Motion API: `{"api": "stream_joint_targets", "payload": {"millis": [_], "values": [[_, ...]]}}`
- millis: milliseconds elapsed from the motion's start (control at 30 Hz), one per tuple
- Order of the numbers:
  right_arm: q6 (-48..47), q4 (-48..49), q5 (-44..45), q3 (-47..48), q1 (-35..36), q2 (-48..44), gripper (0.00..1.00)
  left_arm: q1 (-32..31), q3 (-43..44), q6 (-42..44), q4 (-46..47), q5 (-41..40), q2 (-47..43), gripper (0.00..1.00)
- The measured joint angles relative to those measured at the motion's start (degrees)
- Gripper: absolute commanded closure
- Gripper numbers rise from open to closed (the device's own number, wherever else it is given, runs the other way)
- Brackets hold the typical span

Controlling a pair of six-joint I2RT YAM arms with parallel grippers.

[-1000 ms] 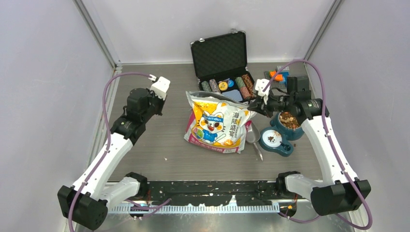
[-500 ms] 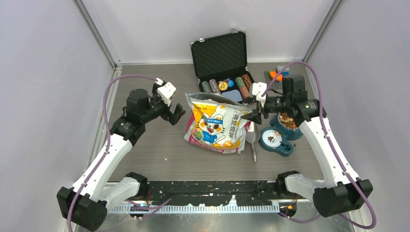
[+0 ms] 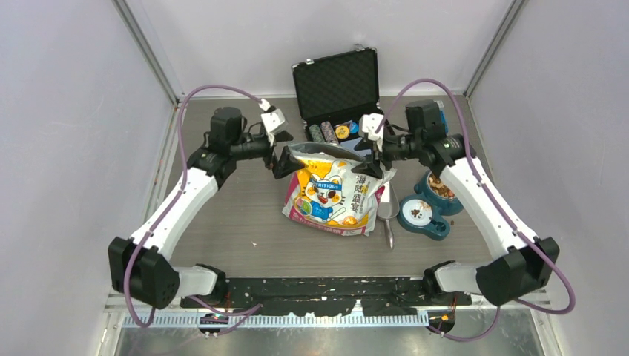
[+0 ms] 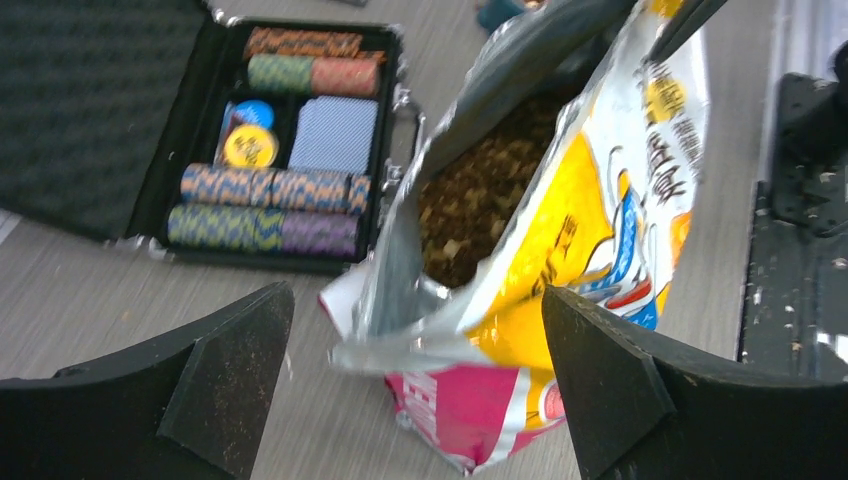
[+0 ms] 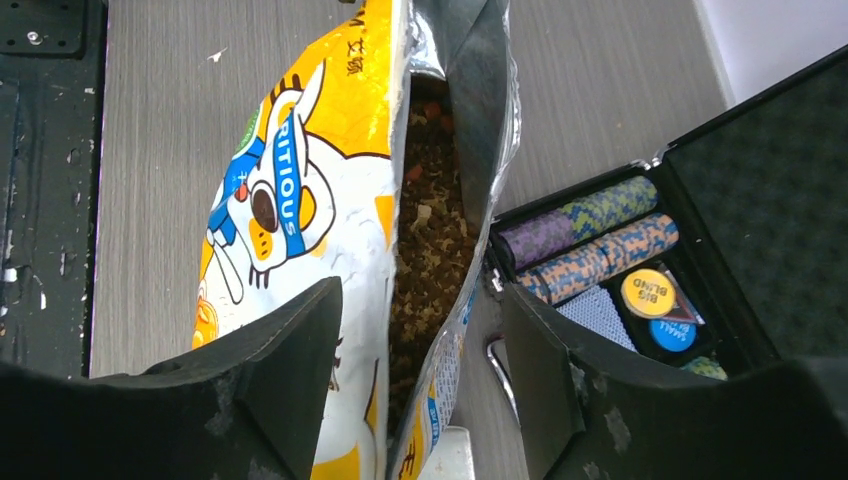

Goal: Serve the pet food

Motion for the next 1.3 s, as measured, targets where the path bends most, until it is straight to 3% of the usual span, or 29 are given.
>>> {"api": "stream_joint_targets", "payload": {"millis": [167,367,467,700,867,1000,1300], "values": [[-0.59,-2.43,1.01,4.07,1.77,5.14,0.59,0.09,8.94,1.73,-3.13,5.7,7.63,0.14],[-1.99,-7.72,1.14,9.33,3.13,9.18,0.73,0.2,14.93,5.79,-10.29,9.27,12.52,0.15],[-3.08,-11.45,0.76,12.31,3.19,11.13,0.93,0.2,14.91,6.99,-11.96,10.54,12.52,0.13],[-5.29,-18.78,-0.09,16.9,3.21,13.0,0.95,0.2,13.38,9.84,-13.27,14.16,12.15,0.14],[-7.37,-22.88,-0.31,18.45,3.48,13.07,0.95,0.2,13.18,11.08,-14.43,16.61,12.15,0.52],[-9.42,-26.86,-0.83,20.41,3.48,14.03,0.95,0.17,15.08,12.66,-17.88,18.14,13.07,1.0],[-10.45,-28.94,-2.51,20.94,3.41,14.16,0.95,0.33,12.61,16.31,-21.59,17.92,9.31,1.0]]}}
